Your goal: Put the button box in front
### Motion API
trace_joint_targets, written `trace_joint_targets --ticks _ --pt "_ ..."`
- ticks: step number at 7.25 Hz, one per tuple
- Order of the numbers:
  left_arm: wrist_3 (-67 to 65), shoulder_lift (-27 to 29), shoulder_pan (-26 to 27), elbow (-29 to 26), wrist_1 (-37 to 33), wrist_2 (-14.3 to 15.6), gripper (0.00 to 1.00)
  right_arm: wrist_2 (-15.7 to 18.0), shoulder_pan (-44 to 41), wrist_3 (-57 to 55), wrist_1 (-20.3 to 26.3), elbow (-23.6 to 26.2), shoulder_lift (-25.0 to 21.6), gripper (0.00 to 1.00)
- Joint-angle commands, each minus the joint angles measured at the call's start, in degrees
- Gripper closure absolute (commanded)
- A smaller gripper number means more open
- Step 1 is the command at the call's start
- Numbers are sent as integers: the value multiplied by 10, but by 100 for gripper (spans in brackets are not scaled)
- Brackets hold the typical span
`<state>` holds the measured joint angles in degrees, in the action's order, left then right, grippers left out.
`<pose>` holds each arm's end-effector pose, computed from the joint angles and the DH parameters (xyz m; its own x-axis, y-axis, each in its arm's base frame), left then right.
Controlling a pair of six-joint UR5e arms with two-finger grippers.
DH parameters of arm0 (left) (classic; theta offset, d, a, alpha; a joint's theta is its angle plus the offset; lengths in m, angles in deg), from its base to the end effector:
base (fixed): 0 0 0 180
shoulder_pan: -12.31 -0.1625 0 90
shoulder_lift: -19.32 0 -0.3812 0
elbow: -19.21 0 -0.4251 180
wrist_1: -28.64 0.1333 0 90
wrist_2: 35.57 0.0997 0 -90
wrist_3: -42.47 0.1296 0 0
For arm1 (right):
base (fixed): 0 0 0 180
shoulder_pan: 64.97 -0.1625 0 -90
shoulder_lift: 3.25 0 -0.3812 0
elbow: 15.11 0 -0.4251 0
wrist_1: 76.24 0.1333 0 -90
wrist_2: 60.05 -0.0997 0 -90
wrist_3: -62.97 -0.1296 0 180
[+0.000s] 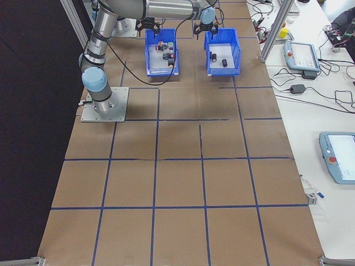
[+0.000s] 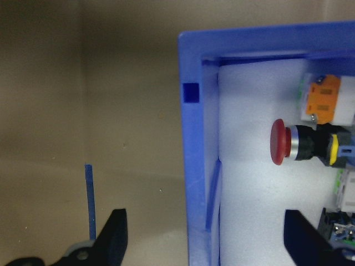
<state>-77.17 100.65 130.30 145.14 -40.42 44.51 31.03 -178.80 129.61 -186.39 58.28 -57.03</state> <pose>-0.3277 -0.2850 0.2068 0.0291 -0.9832 -0.1804 -0.9944 -0.0468 0.0944 0.4133 -0.6118 0.1987 0.0082 -0.9998 0.0161 -0.9999 -0.0080 0.0136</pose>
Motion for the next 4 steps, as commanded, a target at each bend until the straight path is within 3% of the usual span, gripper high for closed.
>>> trace_joint_targets --ticks 1,2,4 --pt "-7 17 19 15 47 0 1 3 0 -2 -6 2 11 14" --pt "-42 40 21 23 94 -1 1 24 0 2 -5 0 10 54" --pt "-63 75 42 24 129 5 1 37 0 5 -5 -4 6 88"
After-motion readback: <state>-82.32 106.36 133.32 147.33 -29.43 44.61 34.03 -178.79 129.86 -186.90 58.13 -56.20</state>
